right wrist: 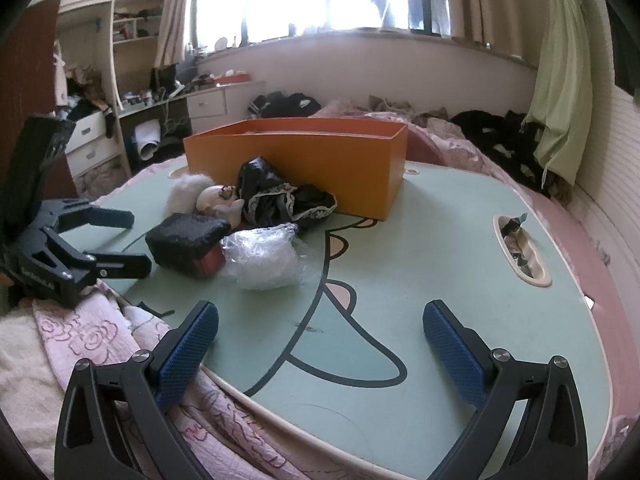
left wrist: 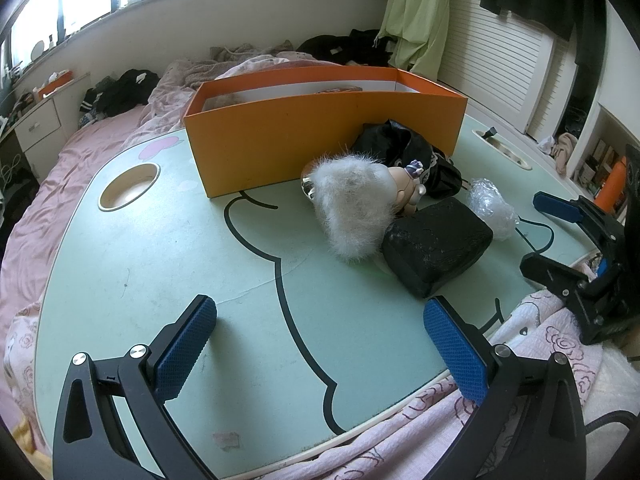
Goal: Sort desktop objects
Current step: 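Grasp the clear plastic-wrapped item on the table with the right gripper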
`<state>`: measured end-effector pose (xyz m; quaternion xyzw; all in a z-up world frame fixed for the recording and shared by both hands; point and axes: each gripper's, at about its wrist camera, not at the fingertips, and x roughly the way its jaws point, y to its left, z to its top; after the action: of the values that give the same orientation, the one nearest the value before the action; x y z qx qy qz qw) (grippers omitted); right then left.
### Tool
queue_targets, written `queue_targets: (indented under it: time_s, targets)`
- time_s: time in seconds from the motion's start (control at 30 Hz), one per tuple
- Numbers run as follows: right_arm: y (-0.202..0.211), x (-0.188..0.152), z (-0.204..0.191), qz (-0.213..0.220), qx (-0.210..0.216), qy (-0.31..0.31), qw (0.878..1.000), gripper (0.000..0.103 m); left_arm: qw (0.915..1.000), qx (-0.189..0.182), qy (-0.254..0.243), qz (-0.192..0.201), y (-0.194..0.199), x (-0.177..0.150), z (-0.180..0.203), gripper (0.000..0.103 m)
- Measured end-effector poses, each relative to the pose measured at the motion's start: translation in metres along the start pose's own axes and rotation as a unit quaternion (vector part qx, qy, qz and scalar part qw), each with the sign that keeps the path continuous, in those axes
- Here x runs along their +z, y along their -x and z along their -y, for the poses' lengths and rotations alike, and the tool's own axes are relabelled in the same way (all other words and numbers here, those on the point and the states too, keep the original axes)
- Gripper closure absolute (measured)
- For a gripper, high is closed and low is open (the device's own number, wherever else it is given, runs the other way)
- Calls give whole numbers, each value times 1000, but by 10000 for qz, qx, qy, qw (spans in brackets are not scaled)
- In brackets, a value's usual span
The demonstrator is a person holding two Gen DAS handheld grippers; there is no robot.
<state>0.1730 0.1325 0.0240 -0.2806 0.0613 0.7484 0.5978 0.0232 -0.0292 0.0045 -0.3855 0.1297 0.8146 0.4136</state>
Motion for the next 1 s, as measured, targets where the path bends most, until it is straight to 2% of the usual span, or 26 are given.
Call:
queue_targets:
  time_s: [0.17, 0.23, 0.3, 0.43, 0.47, 0.5, 0.57, 0.77, 0.8, 0.83, 0.97, 1.0]
  targets:
    - [3, 24, 2, 141, 598, -520, 9968, 2, 10000, 3, -5, 0, 0, 0, 0, 0]
    - [-3, 33, -1, 21, 579, -541, 9969, 7, 10000, 2, -5, 0, 0, 0, 0, 0]
    - [-17, 43, -5, -192, 450, -522, 9974, 20, 10000, 1, -5, 2, 0, 0, 0, 0]
    - [-36, 48, -6, -498, 519, -616, 9955, 37, 10000, 1, -5, 1, 0, 0, 0, 0]
    - [-43, 48, -8, -683, 504, -595, 9946, 48, 10000, 1, -5, 0, 0, 0, -1, 0]
    - [-43, 48, -8, -631, 395, -554, 9957, 60, 10000, 6, -10, -5, 0, 0, 0, 0]
    - [-44, 45, -7, -619, 424, -539, 9957, 70, 10000, -2, -5, 0, 0, 0, -1, 0]
    - [-30, 28, 13, -241, 460, -923, 9944, 71, 10000, 50, 31, 32, 2, -1, -1, 0]
    - [-27, 23, 17, -214, 737, -723, 9944, 71, 10000, 59, 39, 39, 2, -1, 0, 0]
    - [-24, 20, 20, -159, 664, -750, 9948, 71, 10000, 57, 42, 62, 3, -1, 1, 0]
    - [-11, 8, 33, 131, 506, -979, 9938, 71, 9987, 24, -133, 491, 25, -1, 8, 0]
    - [-10, 7, 36, 182, 523, -1072, 9927, 71, 9986, -31, -197, 492, 29, 1, 12, 0]
